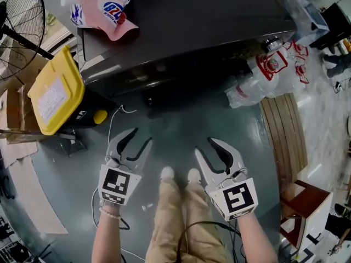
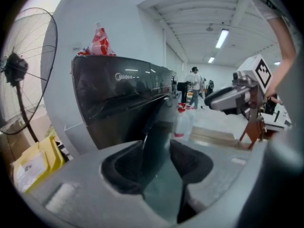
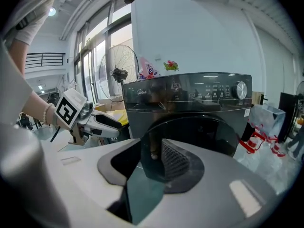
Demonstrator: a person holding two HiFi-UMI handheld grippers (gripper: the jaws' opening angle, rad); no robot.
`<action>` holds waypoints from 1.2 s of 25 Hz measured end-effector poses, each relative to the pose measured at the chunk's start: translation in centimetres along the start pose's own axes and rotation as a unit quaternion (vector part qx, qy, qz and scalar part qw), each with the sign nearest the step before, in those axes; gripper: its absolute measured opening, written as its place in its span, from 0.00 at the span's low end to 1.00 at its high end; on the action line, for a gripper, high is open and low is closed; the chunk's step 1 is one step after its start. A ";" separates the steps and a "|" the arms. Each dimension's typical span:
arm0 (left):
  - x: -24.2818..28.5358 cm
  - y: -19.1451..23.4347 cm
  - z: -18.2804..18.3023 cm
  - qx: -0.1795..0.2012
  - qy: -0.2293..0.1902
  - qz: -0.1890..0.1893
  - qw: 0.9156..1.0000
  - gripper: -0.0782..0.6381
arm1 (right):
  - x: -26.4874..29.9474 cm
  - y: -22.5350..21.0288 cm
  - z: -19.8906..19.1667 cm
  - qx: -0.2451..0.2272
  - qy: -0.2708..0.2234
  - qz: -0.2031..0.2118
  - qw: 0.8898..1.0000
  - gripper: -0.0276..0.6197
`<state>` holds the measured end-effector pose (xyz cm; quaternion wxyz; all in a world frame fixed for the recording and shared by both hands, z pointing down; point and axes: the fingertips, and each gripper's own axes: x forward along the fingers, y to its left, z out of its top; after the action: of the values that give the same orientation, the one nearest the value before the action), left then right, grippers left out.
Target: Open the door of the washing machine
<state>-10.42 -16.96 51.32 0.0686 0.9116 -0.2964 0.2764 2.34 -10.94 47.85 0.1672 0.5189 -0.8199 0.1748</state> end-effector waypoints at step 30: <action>11.5 3.5 -5.1 0.031 0.062 -0.037 0.997 0.26 | 2.8 -2.0 -3.0 0.034 0.038 -0.028 0.998 0.23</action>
<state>-7.11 -24.07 61.75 0.0689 0.9046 -0.2494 0.3388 3.30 -12.58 51.95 0.1853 0.5397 -0.7920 0.2173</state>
